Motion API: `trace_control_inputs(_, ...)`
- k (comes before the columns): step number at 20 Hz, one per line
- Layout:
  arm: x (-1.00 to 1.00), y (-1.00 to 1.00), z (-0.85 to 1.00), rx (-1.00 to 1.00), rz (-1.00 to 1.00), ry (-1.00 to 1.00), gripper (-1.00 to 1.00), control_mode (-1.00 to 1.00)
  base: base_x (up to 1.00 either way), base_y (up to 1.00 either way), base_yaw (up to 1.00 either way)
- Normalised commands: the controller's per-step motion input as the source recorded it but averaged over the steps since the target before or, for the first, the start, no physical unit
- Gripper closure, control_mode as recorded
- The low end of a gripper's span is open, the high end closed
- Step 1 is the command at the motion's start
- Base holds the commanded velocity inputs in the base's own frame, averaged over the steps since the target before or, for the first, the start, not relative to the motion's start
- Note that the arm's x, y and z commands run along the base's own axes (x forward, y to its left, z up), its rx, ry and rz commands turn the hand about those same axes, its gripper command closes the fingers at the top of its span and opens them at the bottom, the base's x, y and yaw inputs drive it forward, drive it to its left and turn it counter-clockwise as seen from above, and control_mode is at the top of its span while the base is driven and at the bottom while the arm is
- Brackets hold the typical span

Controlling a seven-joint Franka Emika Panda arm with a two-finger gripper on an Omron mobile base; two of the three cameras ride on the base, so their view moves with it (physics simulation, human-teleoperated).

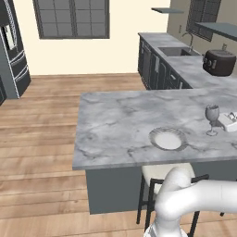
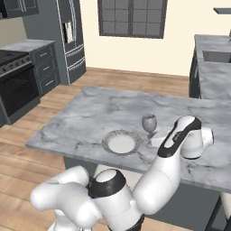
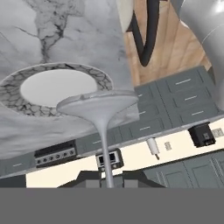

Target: Retrieve the wine glasses from the counter and place one next to each plate.

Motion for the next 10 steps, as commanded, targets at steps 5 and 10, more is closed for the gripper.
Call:
trace_control_inputs(5,0.08,0.1,-0.19,0.0,0.0,0.0,1.0,-1.0,0.0,0.0,0.0)
trace_control_inputs(10,0.07,0.04,-0.17,0.0,0.01,-0.05,1.0,-1.0,0.0,0.0,0.0)
